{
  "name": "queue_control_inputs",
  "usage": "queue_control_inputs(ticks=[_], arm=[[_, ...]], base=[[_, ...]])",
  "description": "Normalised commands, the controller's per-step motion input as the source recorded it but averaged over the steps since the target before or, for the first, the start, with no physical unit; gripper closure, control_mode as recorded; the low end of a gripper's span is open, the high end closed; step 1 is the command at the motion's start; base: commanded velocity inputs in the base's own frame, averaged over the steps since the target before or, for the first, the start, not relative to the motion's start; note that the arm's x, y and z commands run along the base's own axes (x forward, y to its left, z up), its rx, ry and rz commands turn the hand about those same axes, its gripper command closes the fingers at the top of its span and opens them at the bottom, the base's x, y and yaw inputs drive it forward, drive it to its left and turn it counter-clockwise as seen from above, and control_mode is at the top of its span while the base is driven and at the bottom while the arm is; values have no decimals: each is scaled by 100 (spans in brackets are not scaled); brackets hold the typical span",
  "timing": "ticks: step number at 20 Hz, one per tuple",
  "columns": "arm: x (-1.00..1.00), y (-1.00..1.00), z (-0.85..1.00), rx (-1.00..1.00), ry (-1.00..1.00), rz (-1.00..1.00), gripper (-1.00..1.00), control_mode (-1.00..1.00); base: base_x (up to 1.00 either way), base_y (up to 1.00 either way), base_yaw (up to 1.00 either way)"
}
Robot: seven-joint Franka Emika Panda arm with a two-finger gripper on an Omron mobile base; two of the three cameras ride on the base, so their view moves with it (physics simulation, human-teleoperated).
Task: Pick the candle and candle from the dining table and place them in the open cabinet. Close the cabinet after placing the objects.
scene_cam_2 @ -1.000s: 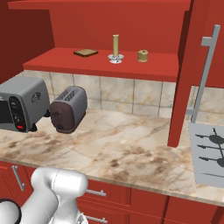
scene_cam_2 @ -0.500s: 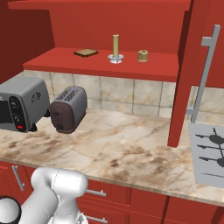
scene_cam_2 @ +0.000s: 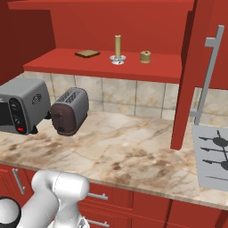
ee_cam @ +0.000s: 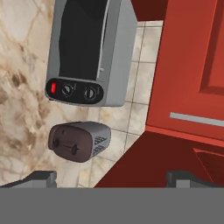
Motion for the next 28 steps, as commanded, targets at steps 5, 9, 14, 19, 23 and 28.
queue_control_inputs(ticks=[5,9,14,19,23,28], arm=[[10,0,4,0,3,-7,-100,-100],[0,0,5,0,0,-5,-100,-100],[-2,-1,8,0,0,-3,-100,-100],[-10,-3,6,0,0,-2,-100,-100],[-1,-14,3,0,0,-1,-100,-100],[0,-16,1,0,0,0,-100,-100]], base=[[0,0,0],[0,0,0],[0,0,0],[0,0,0],[0,0,0],[0,0,0]])
